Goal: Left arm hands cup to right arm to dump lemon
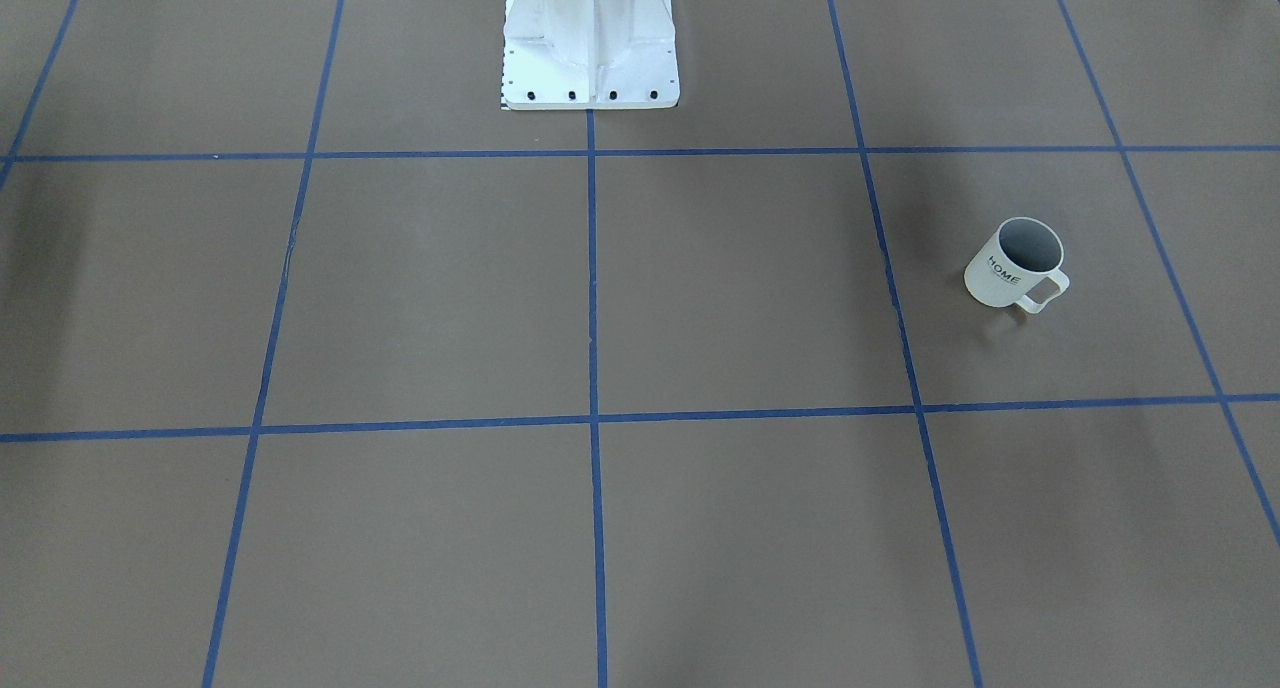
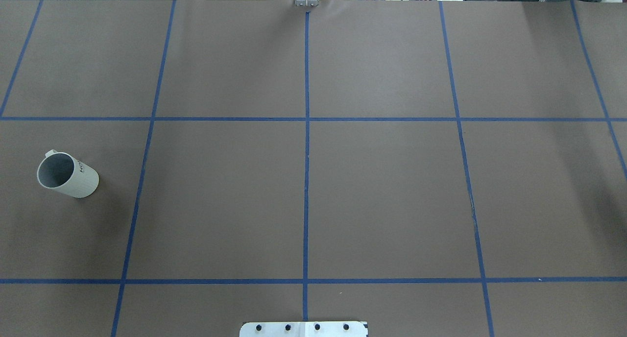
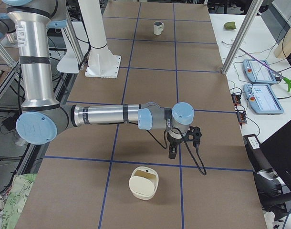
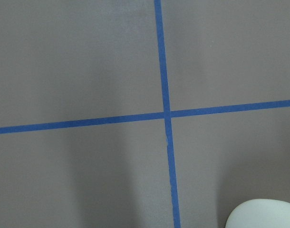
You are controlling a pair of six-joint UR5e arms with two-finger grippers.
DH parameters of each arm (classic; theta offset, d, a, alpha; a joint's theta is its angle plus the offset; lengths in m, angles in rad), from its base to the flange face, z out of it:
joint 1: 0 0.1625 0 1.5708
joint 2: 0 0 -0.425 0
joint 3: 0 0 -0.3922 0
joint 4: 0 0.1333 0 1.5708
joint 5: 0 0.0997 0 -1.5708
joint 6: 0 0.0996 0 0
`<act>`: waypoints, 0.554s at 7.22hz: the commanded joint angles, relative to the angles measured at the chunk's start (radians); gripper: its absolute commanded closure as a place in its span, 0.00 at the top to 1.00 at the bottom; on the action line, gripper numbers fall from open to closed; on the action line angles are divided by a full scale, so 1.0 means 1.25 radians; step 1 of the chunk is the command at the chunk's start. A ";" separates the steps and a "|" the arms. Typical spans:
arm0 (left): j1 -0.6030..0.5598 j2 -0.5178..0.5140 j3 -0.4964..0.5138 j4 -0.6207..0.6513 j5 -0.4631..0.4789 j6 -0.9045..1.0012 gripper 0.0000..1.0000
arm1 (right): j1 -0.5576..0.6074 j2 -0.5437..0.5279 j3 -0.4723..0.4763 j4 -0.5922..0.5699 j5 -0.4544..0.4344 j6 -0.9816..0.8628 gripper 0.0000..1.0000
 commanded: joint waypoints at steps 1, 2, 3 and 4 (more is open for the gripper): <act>0.001 -0.005 -0.002 -0.020 0.003 -0.003 1.00 | 0.000 0.001 0.001 0.000 0.013 0.004 1.00; 0.001 0.001 0.004 -0.028 0.001 0.001 1.00 | -0.001 0.006 0.009 0.001 0.017 0.005 1.00; 0.001 0.003 0.011 -0.030 -0.006 0.003 1.00 | -0.001 0.003 0.010 0.001 0.018 0.005 1.00; 0.012 -0.003 0.023 -0.071 -0.004 0.001 1.00 | -0.002 0.002 0.013 0.012 0.022 0.008 1.00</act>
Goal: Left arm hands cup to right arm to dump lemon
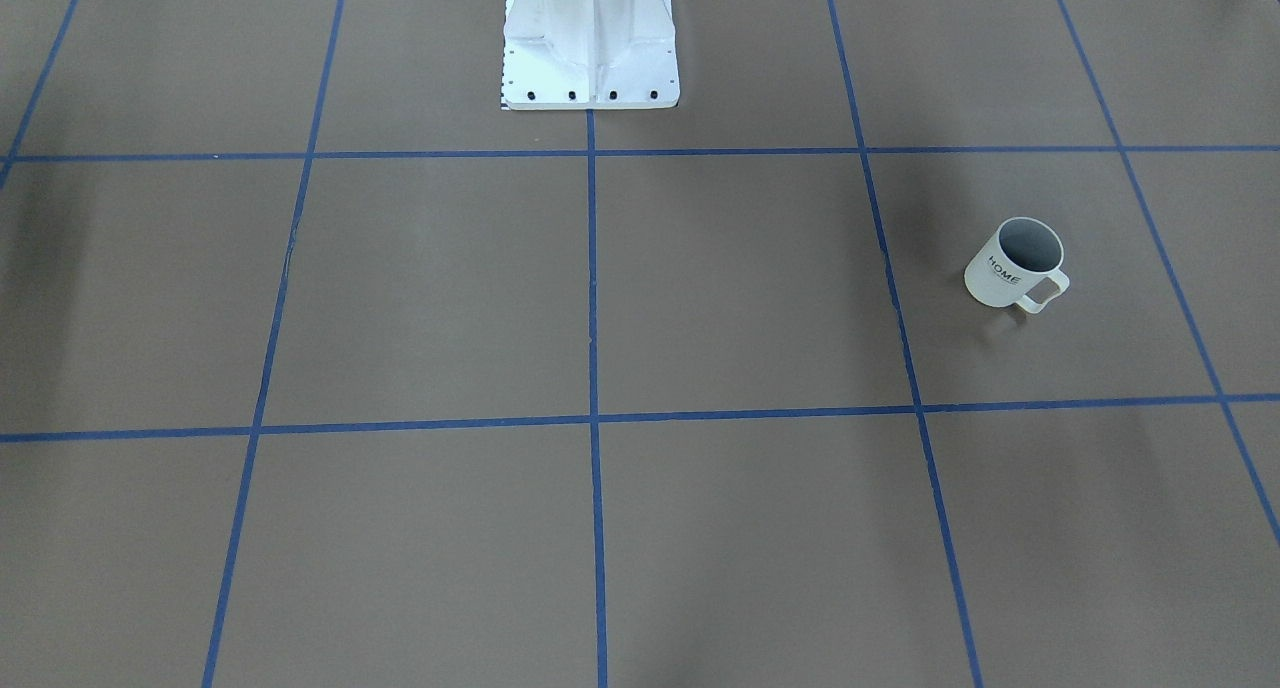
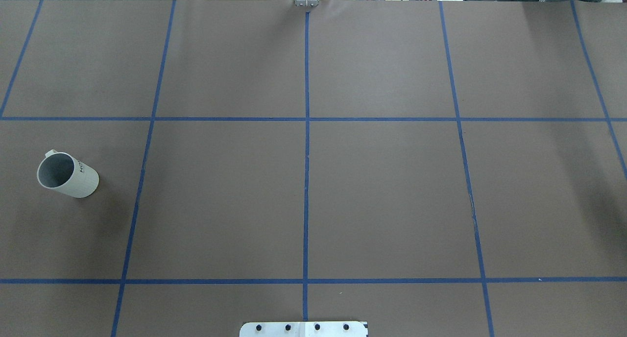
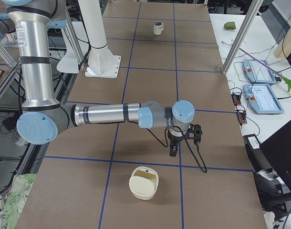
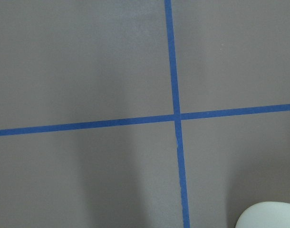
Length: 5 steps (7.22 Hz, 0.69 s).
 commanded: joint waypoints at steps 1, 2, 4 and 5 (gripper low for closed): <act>0.029 0.004 0.013 -0.142 -0.006 -0.016 1.00 | -0.006 -0.001 0.002 0.010 0.007 0.006 1.00; 0.094 0.004 0.011 -0.188 -0.004 -0.077 1.00 | -0.012 -0.001 0.000 0.009 0.006 0.007 1.00; 0.185 0.004 -0.008 -0.261 0.003 -0.282 1.00 | -0.021 0.001 0.001 0.010 0.006 0.007 1.00; 0.221 0.010 -0.036 -0.281 0.003 -0.353 1.00 | -0.026 0.001 0.002 0.010 0.006 0.007 1.00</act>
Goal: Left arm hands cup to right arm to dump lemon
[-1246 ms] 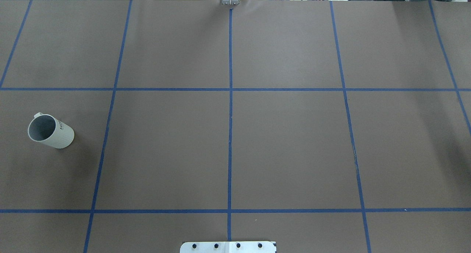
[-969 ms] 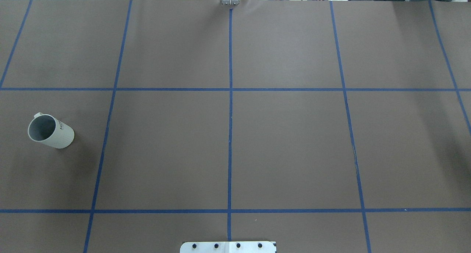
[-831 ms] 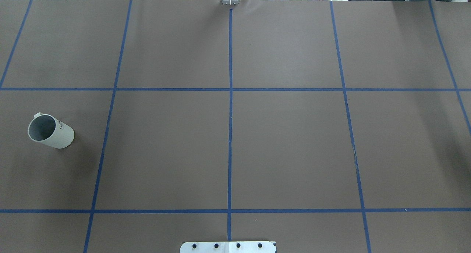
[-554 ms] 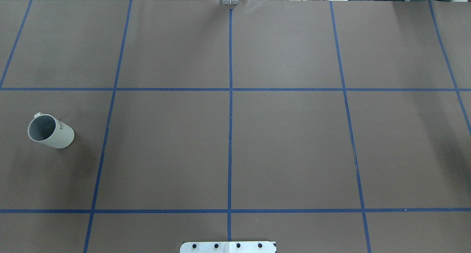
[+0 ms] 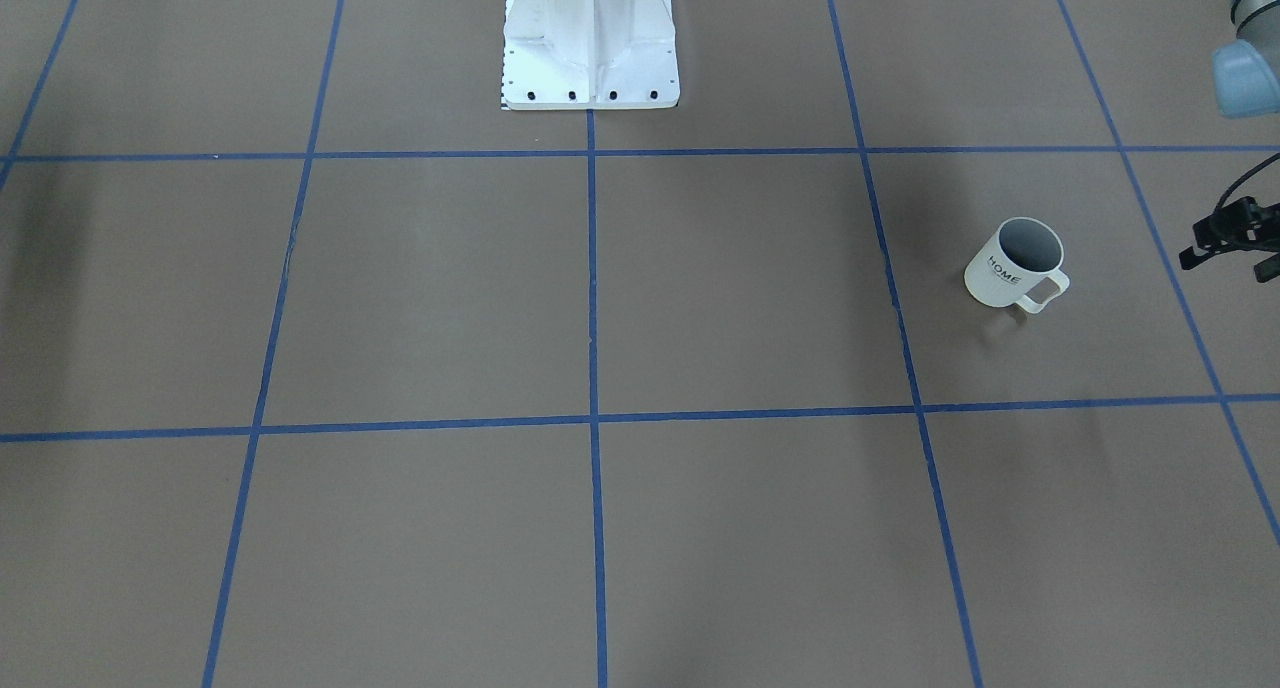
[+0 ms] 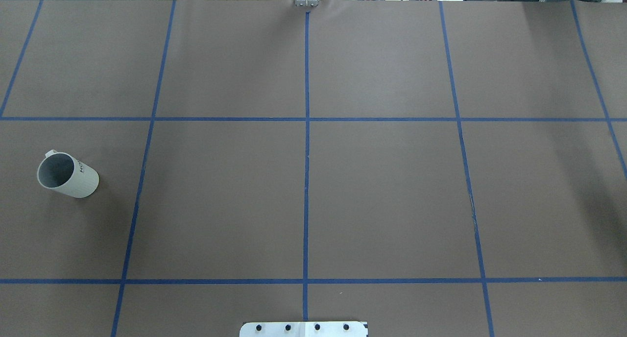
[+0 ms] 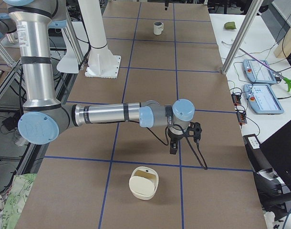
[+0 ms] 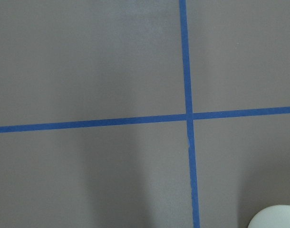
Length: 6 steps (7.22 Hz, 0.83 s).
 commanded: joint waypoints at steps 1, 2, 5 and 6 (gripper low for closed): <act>0.103 0.042 -0.090 -0.035 0.007 -0.162 1.00 | -0.006 0.001 0.000 0.000 0.000 0.000 1.00; 0.135 0.049 -0.118 -0.035 0.046 -0.176 1.00 | -0.006 0.001 -0.002 0.000 -0.003 0.000 1.00; 0.191 0.048 -0.112 -0.035 0.071 -0.170 1.00 | -0.006 0.001 -0.011 -0.001 -0.005 -0.001 1.00; 0.204 0.049 -0.113 -0.035 0.071 -0.170 0.99 | -0.006 -0.001 -0.011 -0.001 -0.005 -0.001 1.00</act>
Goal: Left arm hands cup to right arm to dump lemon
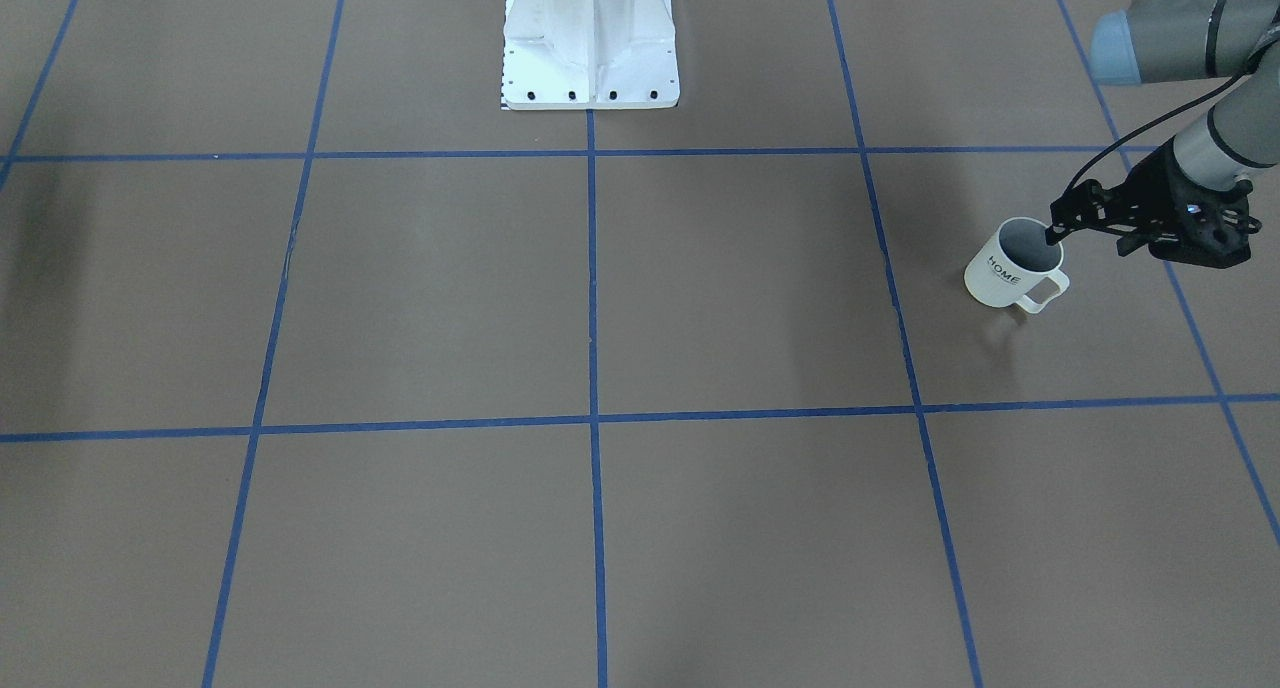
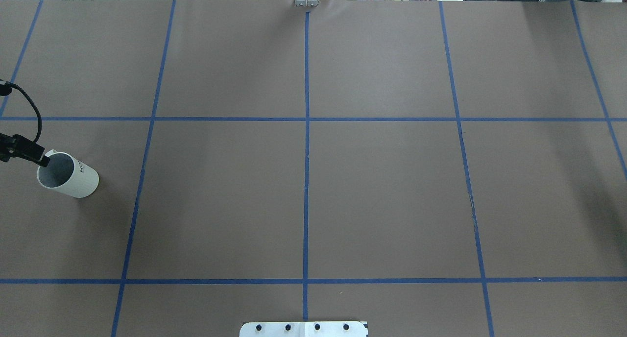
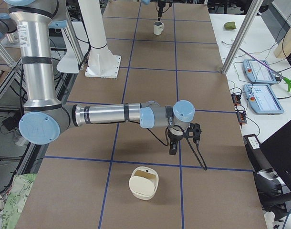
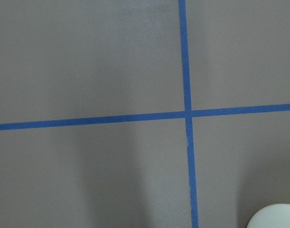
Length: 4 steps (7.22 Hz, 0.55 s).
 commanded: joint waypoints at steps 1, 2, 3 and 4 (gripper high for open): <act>0.036 0.002 0.006 0.001 0.015 0.001 0.98 | -0.001 -0.001 -0.011 0.000 0.001 -0.002 1.00; 0.044 0.002 0.007 0.000 0.024 0.000 0.90 | -0.004 0.003 -0.014 0.001 0.001 -0.002 1.00; 0.062 0.001 0.008 0.000 0.025 -0.005 0.83 | -0.004 0.010 -0.017 0.005 -0.001 -0.002 1.00; 0.062 0.001 0.013 0.001 0.026 -0.002 0.53 | -0.011 0.010 -0.034 0.032 -0.003 0.000 1.00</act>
